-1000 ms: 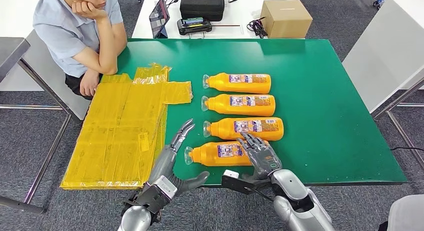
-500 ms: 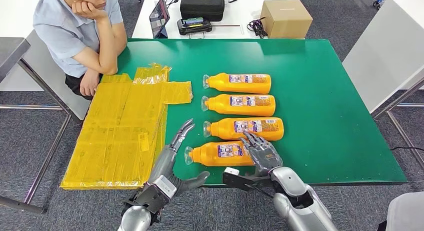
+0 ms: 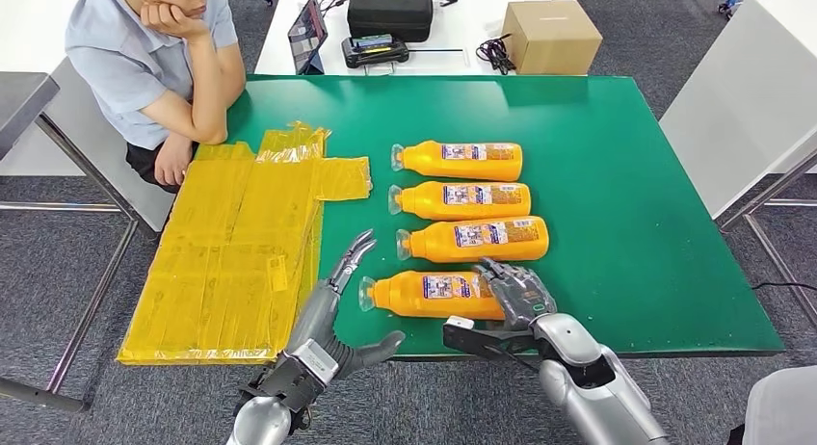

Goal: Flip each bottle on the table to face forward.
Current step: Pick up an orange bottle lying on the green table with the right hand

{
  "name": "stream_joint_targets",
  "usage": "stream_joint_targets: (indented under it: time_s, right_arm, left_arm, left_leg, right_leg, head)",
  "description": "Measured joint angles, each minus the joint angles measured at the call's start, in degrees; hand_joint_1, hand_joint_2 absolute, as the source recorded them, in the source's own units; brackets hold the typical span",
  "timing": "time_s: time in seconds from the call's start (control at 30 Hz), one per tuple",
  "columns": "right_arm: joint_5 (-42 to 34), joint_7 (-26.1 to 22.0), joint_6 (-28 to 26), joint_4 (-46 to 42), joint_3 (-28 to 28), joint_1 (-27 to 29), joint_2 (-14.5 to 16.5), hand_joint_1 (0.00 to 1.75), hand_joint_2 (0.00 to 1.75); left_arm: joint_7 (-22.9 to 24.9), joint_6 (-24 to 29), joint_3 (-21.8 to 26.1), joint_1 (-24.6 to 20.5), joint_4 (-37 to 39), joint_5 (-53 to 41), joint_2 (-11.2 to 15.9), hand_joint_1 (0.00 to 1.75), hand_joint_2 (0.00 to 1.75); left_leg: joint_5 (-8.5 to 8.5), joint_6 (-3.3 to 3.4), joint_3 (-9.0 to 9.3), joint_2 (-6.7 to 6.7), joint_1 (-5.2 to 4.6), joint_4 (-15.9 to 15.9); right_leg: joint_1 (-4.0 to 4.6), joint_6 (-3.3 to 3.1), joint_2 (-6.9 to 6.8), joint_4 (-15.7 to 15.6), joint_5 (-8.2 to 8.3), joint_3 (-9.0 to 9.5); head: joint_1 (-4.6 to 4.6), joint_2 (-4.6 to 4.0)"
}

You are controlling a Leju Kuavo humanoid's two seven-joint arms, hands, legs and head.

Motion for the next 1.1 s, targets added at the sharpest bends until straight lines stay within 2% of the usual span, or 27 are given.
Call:
stream_joint_targets:
  time_s: [0.13, 0.33, 0.63, 0.73, 0.87, 1.1]
  right_arm:
    - [-1.1, -0.4, 0.1, 0.7, 0.0, -0.3, -0.7, 1.66, 1.75]
    - [-1.6, -0.6, -0.1, 0.7, 0.0, -0.2, -1.1, 1.74, 1.75]
    - [-4.5, -1.0, 0.2, 0.6, -0.1, 0.2, -1.4, 1.75, 1.75]
    - [-11.1, -3.4, 2.0, 0.6, -0.6, 0.5, -2.3, 1.75, 1.75]
    - [-24.2, -7.8, 5.3, 0.6, -2.0, 1.3, -5.4, 1.75, 1.75]
    - [-35.5, -10.5, 6.3, -0.7, -4.6, 4.5, -7.5, 1.75, 1.75]
  left_arm:
    - [-0.1, 0.0, 0.0, -0.1, 0.3, 0.2, 0.0, 0.00, 1.75]
    - [-0.2, 0.1, -0.2, -0.2, 0.5, 0.2, 0.0, 0.00, 1.75]
    - [-0.2, 0.1, -0.8, -0.4, 0.6, 0.2, 0.2, 0.00, 1.75]
    - [-0.5, 0.0, -1.0, -0.6, 0.9, 0.6, 0.2, 0.00, 1.75]
    - [-1.0, -0.2, -1.4, -1.3, 1.9, 2.0, 0.2, 0.00, 1.75]
    - [-1.2, -2.9, -1.4, -1.8, 3.6, 11.9, 0.2, 0.00, 1.75]
  left_leg:
    - [-0.01, 0.01, 0.10, -0.01, 0.00, 0.0]
    - [-0.01, 0.01, 0.19, 0.00, 0.00, 0.0]
    - [-0.01, 0.01, 0.29, 0.02, 0.00, 0.0]
    - [-0.03, 0.00, 0.38, 0.02, 0.00, 0.0]
    - [-0.10, 0.04, 0.47, 0.03, -0.02, 0.0]
    - [-0.11, 0.04, 0.55, 0.04, -0.01, 0.0]
  right_leg:
    - [0.00, 0.00, 0.00, 0.0, 0.00, 0.10]
    - [0.00, 0.00, 0.00, 0.0, 0.00, 0.18]
    - [0.00, 0.00, 0.01, 0.0, -0.01, 0.23]
    - [0.00, 0.00, 0.01, 0.0, -0.01, 0.23]
    - [0.00, 0.00, 0.01, -0.1, -0.02, 0.39]
    - [0.01, 0.00, 0.02, -0.1, -0.02, 0.49]
  head:
    - [0.01, 0.00]
    - [0.00, 0.00]
    - [0.00, 0.00]
    - [-0.01, 0.00]
    - [0.01, 0.00]
    - [-0.01, 0.00]
